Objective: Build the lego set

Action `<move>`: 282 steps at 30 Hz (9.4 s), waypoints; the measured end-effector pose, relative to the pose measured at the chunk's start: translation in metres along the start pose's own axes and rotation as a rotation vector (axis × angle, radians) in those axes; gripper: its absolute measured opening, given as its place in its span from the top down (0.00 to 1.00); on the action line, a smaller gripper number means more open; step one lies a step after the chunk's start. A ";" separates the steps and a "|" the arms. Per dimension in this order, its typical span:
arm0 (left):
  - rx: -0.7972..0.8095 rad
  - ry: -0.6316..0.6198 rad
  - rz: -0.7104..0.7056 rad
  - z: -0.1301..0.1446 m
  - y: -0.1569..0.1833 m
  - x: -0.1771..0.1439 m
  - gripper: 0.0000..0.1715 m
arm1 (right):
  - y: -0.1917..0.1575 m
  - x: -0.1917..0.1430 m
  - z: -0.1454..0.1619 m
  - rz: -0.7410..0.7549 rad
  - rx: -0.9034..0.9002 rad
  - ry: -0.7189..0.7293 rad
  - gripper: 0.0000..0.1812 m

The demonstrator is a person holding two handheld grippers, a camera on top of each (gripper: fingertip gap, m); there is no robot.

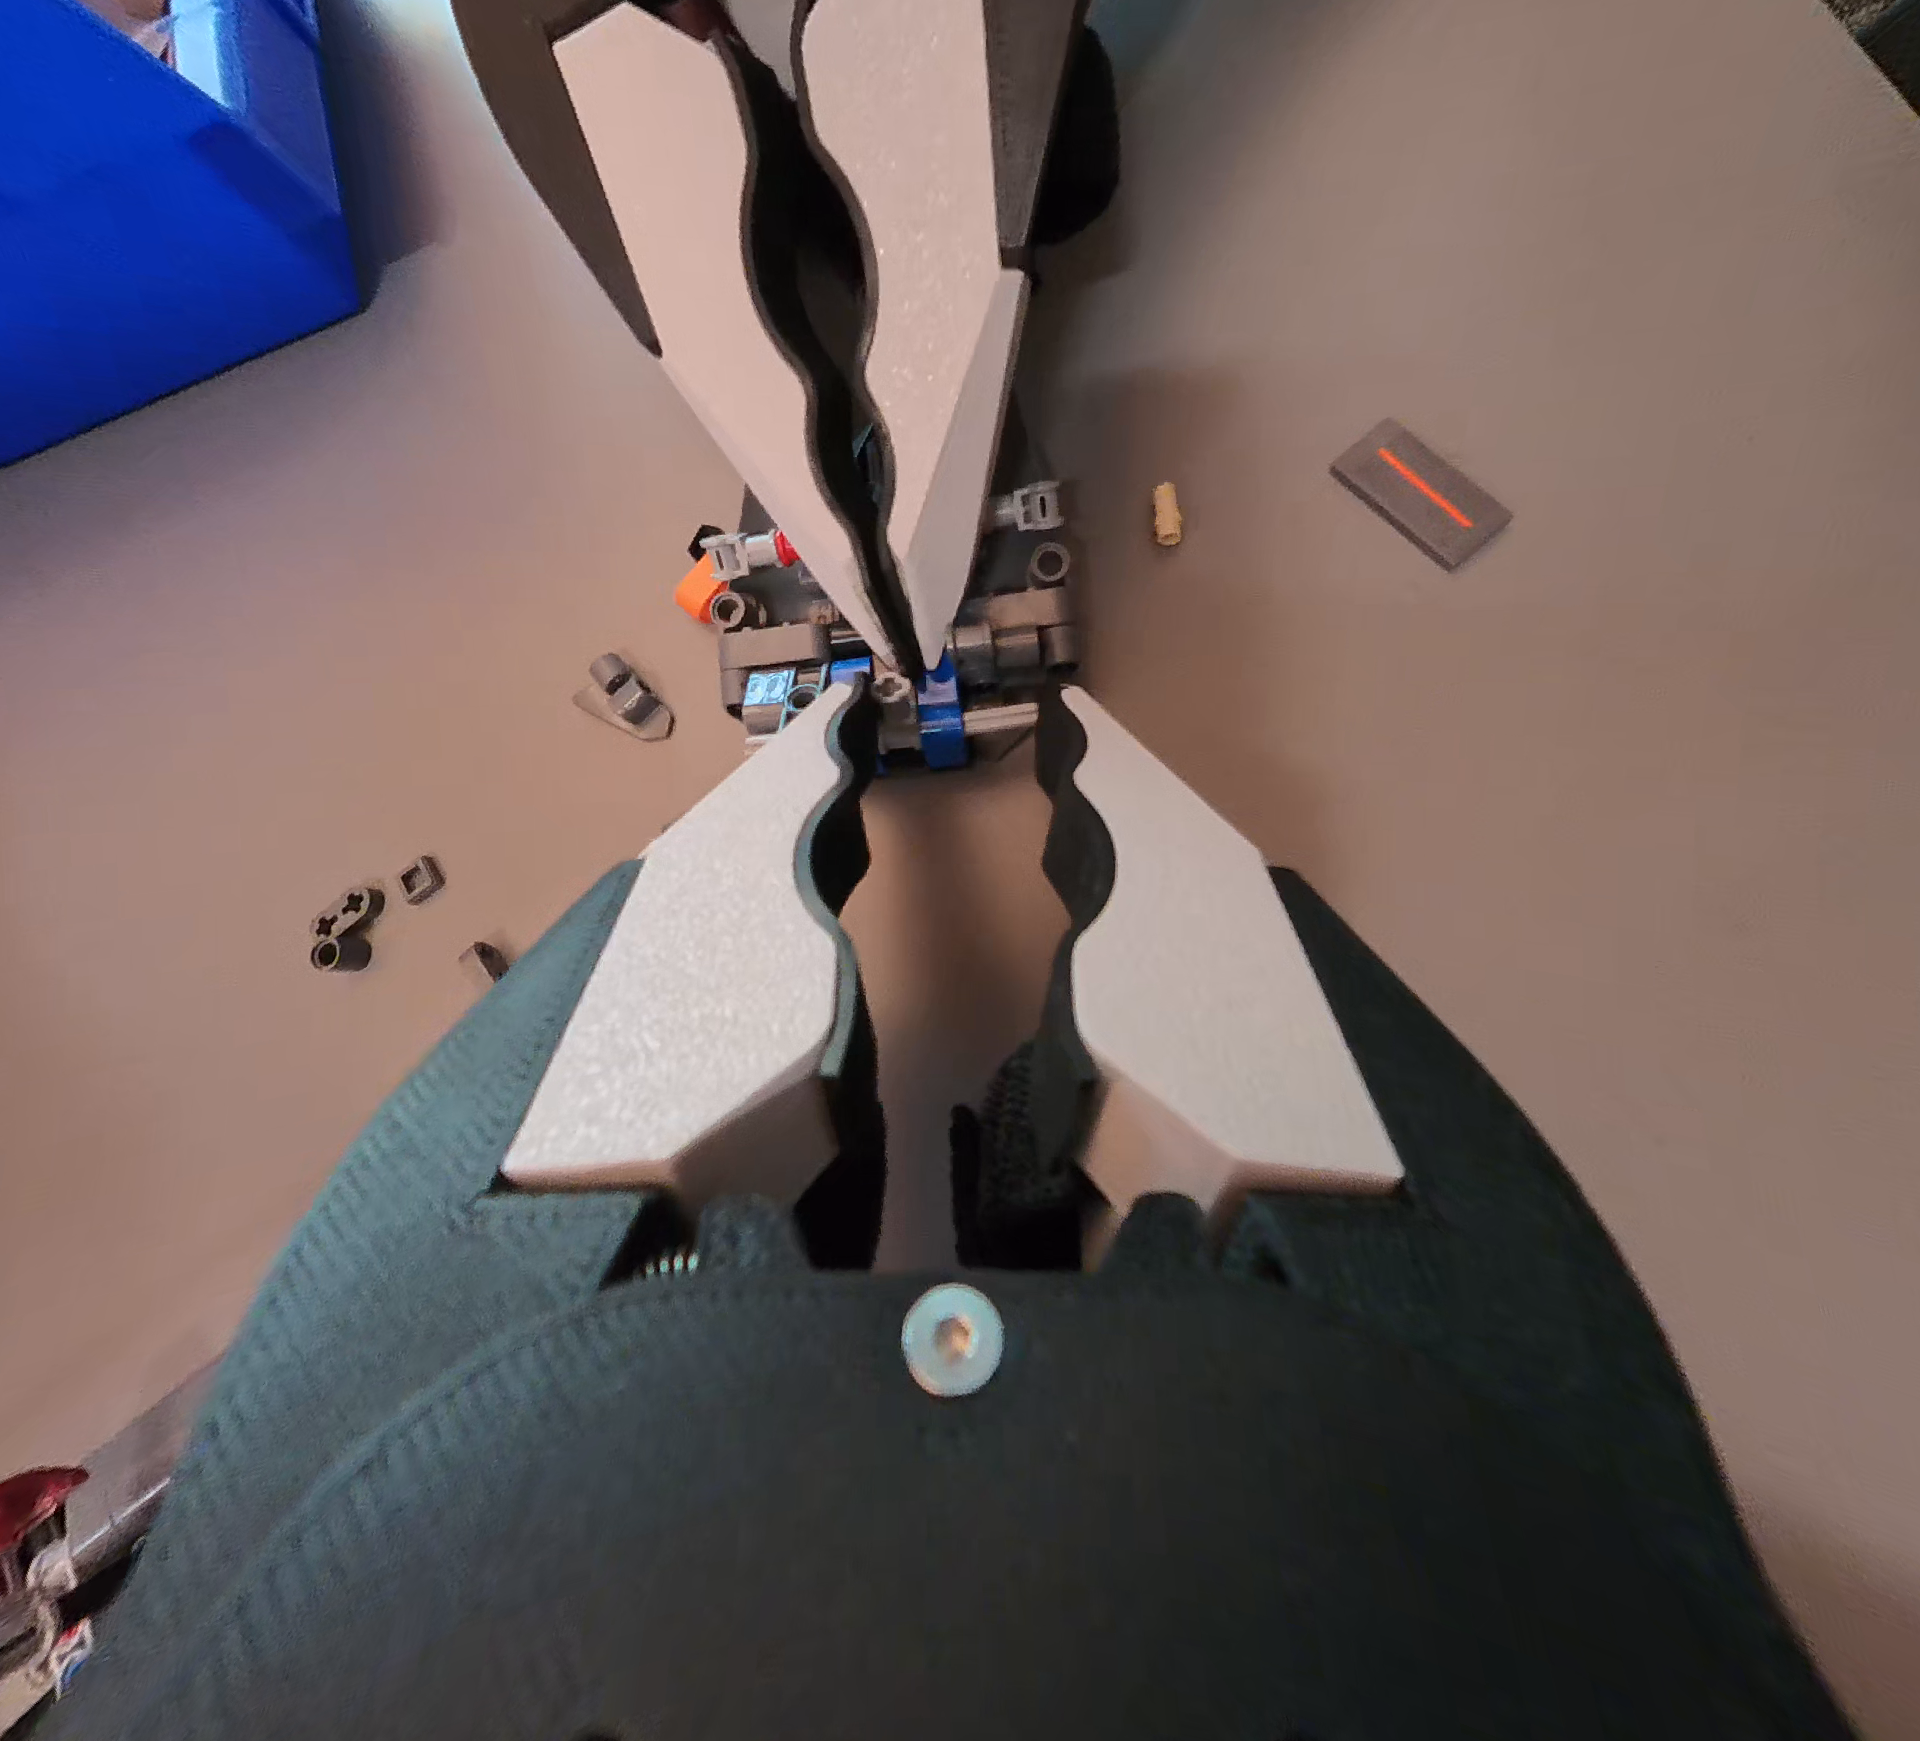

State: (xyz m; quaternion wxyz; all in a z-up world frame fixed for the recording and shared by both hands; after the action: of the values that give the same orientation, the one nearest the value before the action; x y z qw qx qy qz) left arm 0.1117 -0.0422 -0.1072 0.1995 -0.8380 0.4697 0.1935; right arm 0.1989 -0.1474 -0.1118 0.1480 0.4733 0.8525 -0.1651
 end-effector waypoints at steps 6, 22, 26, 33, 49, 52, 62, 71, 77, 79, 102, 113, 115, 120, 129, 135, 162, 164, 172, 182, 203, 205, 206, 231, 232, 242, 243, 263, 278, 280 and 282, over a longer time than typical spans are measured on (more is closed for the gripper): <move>0.002 -0.008 -0.011 0.000 0.000 0.001 0.91 | 0.001 -0.002 0.000 0.035 -0.030 -0.012 1.00; -0.054 -0.041 -0.121 -0.002 -0.008 -0.017 0.66 | 0.001 -0.005 0.001 -0.024 0.015 -0.002 1.00; -0.060 -0.097 -0.101 0.003 -0.005 -0.006 0.57 | -0.003 -0.006 0.002 -0.061 0.003 -0.008 1.00; -0.125 -0.101 -0.024 0.002 0.003 0.005 0.52 | -0.008 -0.008 0.004 -0.119 -0.006 -0.020 1.00; -0.142 -0.123 -0.022 0.002 0.004 0.011 0.62 | -0.009 -0.007 0.005 -0.125 -0.006 -0.020 1.00; -0.144 -0.118 -0.008 0.002 0.005 0.010 0.65 | -0.009 -0.007 0.005 -0.123 -0.009 -0.020 1.00; -0.137 -0.143 -0.034 0.000 0.001 0.000 0.68 | -0.009 -0.007 0.005 -0.127 -0.007 -0.021 1.00; -0.133 -0.171 -0.093 -0.002 0.012 0.008 0.63 | -0.010 -0.007 0.005 -0.128 -0.010 -0.021 1.00; -0.144 -0.169 -0.082 -0.002 0.013 0.009 0.69 | -0.010 -0.007 0.005 -0.129 -0.012 -0.021 1.00; -0.147 -0.165 -0.095 -0.002 0.012 0.009 0.67 | -0.010 -0.007 0.004 -0.129 -0.012 -0.021 1.00; -0.121 -0.140 -0.081 -0.003 0.013 0.007 0.60 | -0.012 -0.011 0.007 -0.175 -0.013 -0.029 1.00; -0.110 -0.122 -0.069 -0.006 0.017 0.016 0.65 | -0.013 -0.012 0.008 -0.184 -0.019 -0.030 1.00; -0.109 -0.122 -0.065 -0.007 0.016 0.016 0.65 | -0.013 -0.012 0.008 -0.183 -0.022 -0.030 1.00; -0.107 -0.145 -0.051 -0.007 0.016 0.015 0.66 | -0.014 -0.012 0.008 -0.181 -0.026 -0.030 1.00; -0.114 -0.188 -0.047 -0.011 0.018 0.016 0.66 | -0.014 -0.012 0.007 -0.197 -0.011 -0.026 1.00; -0.144 -0.187 -0.034 -0.008 0.021 0.014 0.58 | -0.014 -0.023 -0.004 -0.172 -0.019 0.016 0.98; -0.156 -0.057 -0.030 -0.003 0.024 0.021 0.65 | -0.028 0.003 -0.012 -0.040 -0.102 -0.260 0.69; -0.160 -0.058 -0.027 -0.003 0.024 0.021 0.65 | -0.028 0.003 -0.012 -0.043 -0.099 -0.258 0.69; -0.161 -0.061 -0.028 -0.003 0.023 0.021 0.66 | -0.025 0.003 -0.012 -0.062 -0.096 -0.253 0.70; -0.167 -0.061 -0.017 -0.003 0.022 0.021 0.67 | -0.023 0.002 -0.011 -0.078 -0.076 -0.242 0.71; -0.174 -0.067 -0.002 -0.004 0.021 0.022 0.67 | -0.010 0.001 -0.017 -0.154 0.106 -0.273 0.74; -0.170 -0.073 -0.001 -0.005 0.021 0.022 0.67 | -0.010 0.003 -0.020 -0.147 0.104 -0.317 0.74; -0.168 -0.075 -0.002 -0.005 0.021 0.022 0.67 | -0.011 0.004 -0.021 -0.145 0.097 -0.340 0.74; -0.167 -0.088 -0.008 -0.006 0.022 0.022 0.71 | -0.011 0.006 -0.025 -0.155 0.092 -0.396 0.79; -0.172 -0.086 -0.010 -0.006 0.023 0.022 0.70 | -0.010 0.006 -0.024 -0.157 0.098 -0.385 0.79; -0.173 -0.061 -0.030 -0.004 0.027 0.022 0.68 | -0.007 0.004 -0.021 -0.210 0.112 -0.347 0.79; -0.176 -0.054 -0.037 -0.004 0.026 0.022 0.70 | -0.007 0.005 -0.022 -0.212 0.104 -0.357 0.79; -0.169 -0.039 -0.058 -0.003 0.024 0.023 0.73 | -0.005 0.011 -0.030 -0.232 0.074 -0.494 0.79; -0.174 -0.039 -0.037 -0.004 0.022 0.025 0.78 | -0.002 0.009 -0.029 -0.225 0.069 -0.475 0.80; -0.161 -0.046 -0.035 -0.005 0.022 0.025 0.77 | -0.002 0.008 -0.028 -0.229 0.067 -0.467 0.80; -0.171 -0.032 -0.026 -0.004 0.023 0.025 0.77 | -0.002 0.007 -0.027 -0.231 0.077 -0.452 0.80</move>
State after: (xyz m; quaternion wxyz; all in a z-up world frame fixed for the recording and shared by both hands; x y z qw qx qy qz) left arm 0.1047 -0.0731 -0.1199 0.1372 -0.8547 0.4373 0.2437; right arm 0.1906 -0.1319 -0.0900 0.2966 0.3291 0.8394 -0.3149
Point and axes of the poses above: each gripper's, where its closed fingertips meet, x out along the fingers, z out of its underside, y = z × x across the jaws, the point moved 9 cm from there along -x, back along the fingers, and after that the axes turned 12 degrees about y, right-handed, at the moved point
